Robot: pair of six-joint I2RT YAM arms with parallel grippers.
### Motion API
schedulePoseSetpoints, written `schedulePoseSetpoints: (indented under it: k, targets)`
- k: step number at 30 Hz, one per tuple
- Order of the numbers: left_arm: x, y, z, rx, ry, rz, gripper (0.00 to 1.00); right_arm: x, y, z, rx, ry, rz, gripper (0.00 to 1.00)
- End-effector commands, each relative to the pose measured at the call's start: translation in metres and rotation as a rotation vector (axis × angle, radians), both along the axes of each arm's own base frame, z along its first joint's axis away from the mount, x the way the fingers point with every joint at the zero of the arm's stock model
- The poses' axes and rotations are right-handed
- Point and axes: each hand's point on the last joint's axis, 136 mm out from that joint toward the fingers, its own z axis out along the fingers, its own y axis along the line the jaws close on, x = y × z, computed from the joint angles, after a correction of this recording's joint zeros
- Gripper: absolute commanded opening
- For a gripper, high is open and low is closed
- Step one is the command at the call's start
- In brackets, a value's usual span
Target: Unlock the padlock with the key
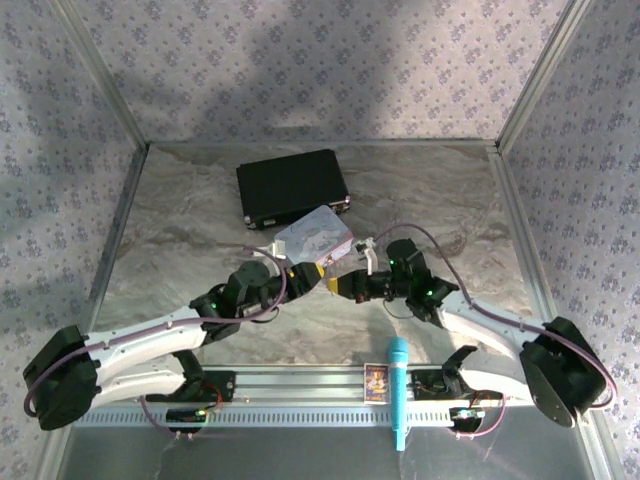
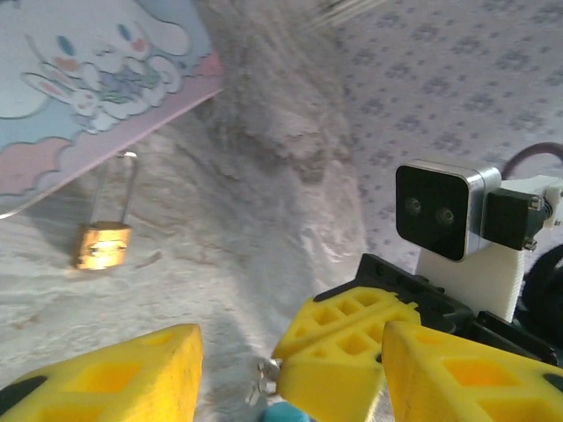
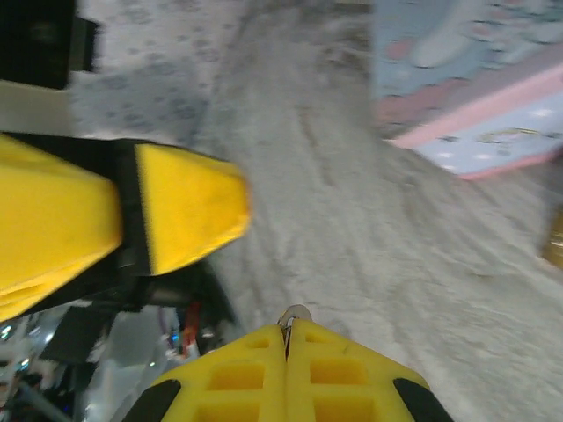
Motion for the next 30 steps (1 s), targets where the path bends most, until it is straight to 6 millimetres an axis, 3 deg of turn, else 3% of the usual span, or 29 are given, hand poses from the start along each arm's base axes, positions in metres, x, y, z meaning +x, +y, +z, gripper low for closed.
schedulePoseSetpoints:
  k: [1,8,17,20,22,29,30]
  targets:
    - [-0.011,-0.012,0.043,-0.178,-0.074,-0.076,0.56,-0.019,0.005,0.040,0.149,-0.084,0.102,0.00]
    - [-0.015,-0.010,0.049,-0.212,-0.064,-0.075,0.55,-0.017,-0.002,0.063,0.198,-0.133,0.044,0.00]
    - [-0.024,-0.015,0.061,-0.280,-0.112,-0.101,0.31,-0.002,-0.015,0.082,0.304,-0.143,-0.102,0.00]
    - [-0.023,-0.016,0.057,-0.269,-0.090,-0.096,0.29,0.001,-0.020,0.077,0.259,-0.150,-0.147,0.00]
    - [-0.023,-0.018,0.052,-0.249,-0.060,-0.096,0.33,0.001,-0.022,0.071,0.203,-0.176,-0.163,0.00]
    - [-0.025,-0.031,0.038,-0.319,0.077,-0.070,0.75,-0.005,-0.020,0.063,0.195,-0.170,-0.169,0.00]
    - [-0.025,-0.034,0.037,-0.331,0.097,-0.069,0.77,-0.006,-0.019,0.062,0.196,-0.170,-0.165,0.00]
